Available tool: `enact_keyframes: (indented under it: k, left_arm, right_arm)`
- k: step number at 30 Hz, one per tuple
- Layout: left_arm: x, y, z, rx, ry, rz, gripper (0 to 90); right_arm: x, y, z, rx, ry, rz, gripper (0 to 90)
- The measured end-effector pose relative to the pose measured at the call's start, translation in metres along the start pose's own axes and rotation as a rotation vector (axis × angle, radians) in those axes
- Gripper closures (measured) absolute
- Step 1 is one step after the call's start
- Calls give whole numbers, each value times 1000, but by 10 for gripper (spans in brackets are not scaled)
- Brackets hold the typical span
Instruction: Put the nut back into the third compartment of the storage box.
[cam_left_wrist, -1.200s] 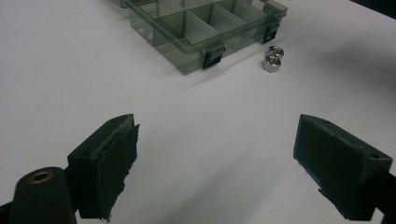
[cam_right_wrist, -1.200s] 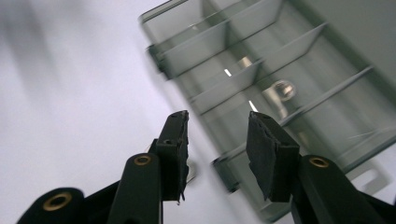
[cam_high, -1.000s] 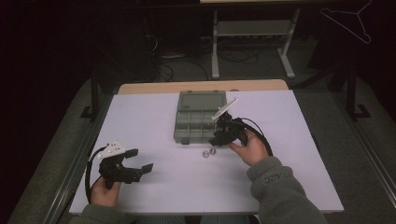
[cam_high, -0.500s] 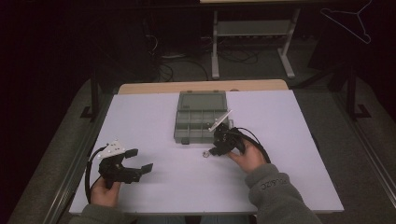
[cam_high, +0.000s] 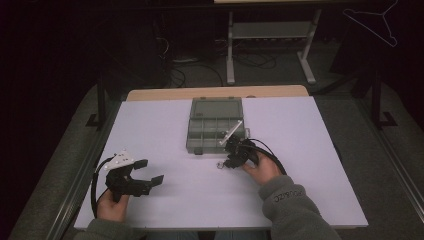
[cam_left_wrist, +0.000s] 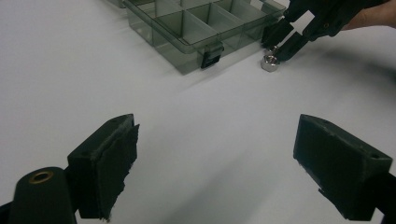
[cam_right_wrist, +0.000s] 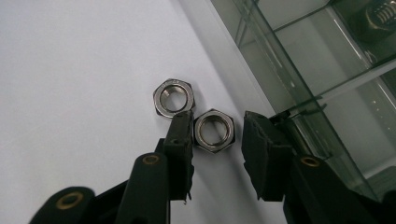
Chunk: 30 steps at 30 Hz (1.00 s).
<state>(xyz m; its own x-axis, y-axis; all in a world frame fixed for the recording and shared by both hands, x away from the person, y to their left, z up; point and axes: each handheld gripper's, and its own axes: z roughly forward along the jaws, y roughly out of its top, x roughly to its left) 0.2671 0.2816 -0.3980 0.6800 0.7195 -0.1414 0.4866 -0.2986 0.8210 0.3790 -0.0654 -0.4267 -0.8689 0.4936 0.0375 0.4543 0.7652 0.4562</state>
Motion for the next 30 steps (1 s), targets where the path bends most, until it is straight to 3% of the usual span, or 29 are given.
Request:
enact_keyframes:
  k: [8,17,24,30]
  left_arm:
    - [0,0,0,3,-1,5,130]
    - [1,0,0,6,0,4,130]
    - [0,0,0,8,-2,7,130]
    - [0,0,0,8,-2,6,130]
  right_arm:
    - [0,0,1,0,-11,-13,684]
    - [-3,-1,-1,-1,25,7,692]
    - [-3,1,-13,-49,66,29,692]
    - [-9,7,-25,-62,66,32,692]
